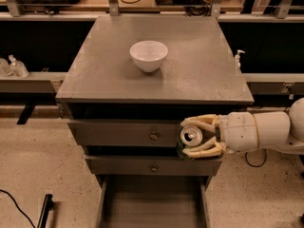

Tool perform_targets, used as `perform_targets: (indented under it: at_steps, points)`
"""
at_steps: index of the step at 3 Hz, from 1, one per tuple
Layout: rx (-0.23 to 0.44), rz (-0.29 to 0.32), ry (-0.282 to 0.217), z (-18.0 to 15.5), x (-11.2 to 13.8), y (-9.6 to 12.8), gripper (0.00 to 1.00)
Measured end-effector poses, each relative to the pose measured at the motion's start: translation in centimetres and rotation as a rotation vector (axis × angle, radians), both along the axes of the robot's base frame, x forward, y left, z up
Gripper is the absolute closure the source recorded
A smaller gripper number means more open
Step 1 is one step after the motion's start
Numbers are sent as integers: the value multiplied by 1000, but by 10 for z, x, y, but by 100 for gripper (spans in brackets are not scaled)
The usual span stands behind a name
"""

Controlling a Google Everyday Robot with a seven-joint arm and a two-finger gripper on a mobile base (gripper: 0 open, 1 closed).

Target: Pick green can from bottom drawer and place on counter

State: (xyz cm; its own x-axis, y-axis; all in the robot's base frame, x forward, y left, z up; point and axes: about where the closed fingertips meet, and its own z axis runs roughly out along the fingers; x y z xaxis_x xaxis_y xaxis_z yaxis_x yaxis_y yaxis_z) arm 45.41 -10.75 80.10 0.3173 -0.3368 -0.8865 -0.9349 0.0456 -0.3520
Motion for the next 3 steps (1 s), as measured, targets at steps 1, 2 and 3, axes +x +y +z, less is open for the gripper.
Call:
perform_targets:
  at_steps: [1,2,3]
  points:
    - [0,4,0,-1,-1,2,100]
    - [0,-21,-72,38,27,15,100]
    - [-35,-21,-128,86,54,35,100]
